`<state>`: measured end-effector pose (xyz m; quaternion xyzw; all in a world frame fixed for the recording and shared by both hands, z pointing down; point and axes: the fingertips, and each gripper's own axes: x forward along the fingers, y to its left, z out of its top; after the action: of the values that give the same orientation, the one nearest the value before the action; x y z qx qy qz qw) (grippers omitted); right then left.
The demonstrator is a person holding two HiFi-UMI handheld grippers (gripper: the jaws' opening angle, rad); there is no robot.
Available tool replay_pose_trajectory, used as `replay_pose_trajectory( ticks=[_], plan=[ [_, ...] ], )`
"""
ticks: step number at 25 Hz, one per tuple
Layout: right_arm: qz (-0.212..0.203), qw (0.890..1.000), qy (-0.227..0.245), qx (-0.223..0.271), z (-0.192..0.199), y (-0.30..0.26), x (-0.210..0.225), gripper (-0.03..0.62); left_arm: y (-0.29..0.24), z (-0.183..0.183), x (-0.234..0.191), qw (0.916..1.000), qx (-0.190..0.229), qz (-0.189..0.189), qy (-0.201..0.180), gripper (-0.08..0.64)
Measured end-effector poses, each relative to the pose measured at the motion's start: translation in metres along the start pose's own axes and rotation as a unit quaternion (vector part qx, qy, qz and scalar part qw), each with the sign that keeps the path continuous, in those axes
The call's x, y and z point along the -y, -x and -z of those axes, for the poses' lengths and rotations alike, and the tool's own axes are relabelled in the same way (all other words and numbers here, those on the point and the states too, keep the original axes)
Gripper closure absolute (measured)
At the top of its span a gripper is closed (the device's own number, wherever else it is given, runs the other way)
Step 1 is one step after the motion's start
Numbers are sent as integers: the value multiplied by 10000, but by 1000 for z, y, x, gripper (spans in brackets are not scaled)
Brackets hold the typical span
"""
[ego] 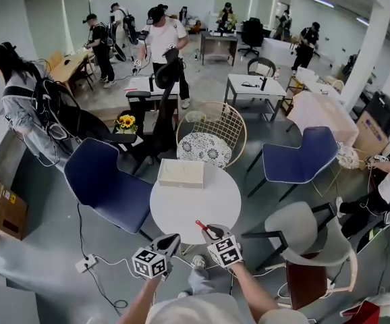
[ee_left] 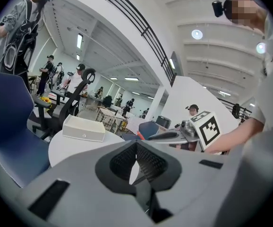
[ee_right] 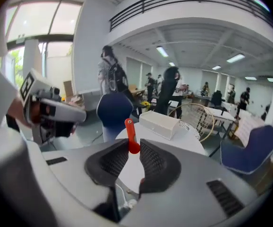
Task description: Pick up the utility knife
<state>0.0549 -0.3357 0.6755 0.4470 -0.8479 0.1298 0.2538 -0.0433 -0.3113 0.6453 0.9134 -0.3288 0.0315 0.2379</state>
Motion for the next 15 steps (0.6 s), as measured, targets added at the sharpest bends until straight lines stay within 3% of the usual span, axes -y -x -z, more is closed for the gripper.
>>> replay_pose_trajectory(
  ticks=[3, 6, 15],
  plan=[
    [115, 9910, -1051, 823, -13, 28, -1, 509, 10, 0, 13, 10000, 55, 49, -47, 548],
    [161, 9778, -1664, 1260, -13, 50, -9, 509, 20, 6, 25, 9999, 69, 81, -74, 548],
    [185, 9795, -1575, 1242, 15, 82, -47, 509, 48, 30, 53, 9998, 5, 193, -57, 548]
  ],
)
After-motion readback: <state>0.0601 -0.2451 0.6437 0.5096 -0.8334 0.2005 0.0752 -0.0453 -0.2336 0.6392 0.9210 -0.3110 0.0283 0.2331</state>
